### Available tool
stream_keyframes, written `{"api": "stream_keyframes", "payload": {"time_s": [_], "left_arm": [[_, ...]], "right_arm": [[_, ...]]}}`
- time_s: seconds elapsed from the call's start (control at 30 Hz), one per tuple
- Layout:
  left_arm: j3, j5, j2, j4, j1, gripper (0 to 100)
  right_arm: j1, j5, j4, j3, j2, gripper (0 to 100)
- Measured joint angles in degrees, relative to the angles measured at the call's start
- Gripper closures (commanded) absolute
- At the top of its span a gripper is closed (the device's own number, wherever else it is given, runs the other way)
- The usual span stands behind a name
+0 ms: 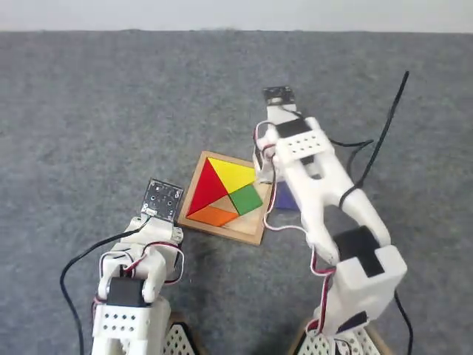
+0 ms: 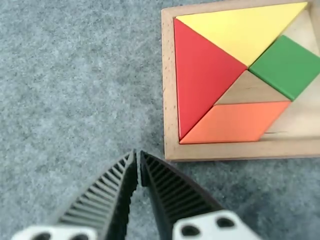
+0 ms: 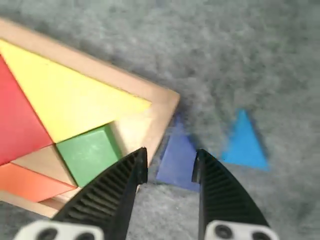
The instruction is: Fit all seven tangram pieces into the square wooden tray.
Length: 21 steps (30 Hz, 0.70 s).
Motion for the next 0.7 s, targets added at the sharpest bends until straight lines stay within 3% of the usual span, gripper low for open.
{"api": "stream_keyframes", "payload": {"time_s": [0.17, 0.3, 0.43, 0.7], "left_arm": [[0.00, 0.00, 0.00, 0.00, 0.00, 99], [0.00, 0.00, 0.00, 0.00, 0.00, 99], [0.00, 0.00, 0.00, 0.00, 0.00, 99], [0.00, 0.00, 0.00, 0.00, 0.00, 99]], "right_arm": [[6.42, 8.97, 3.25, -1.05, -0.09, 84.6], [6.95, 11.08, 4.48, -1.14, -0.09, 80.9], [9.14, 21.63, 7.91, -1.14, -0.09, 73.0], [11.34, 32.35, 5.19, 5.19, -0.09, 72.2]]}}
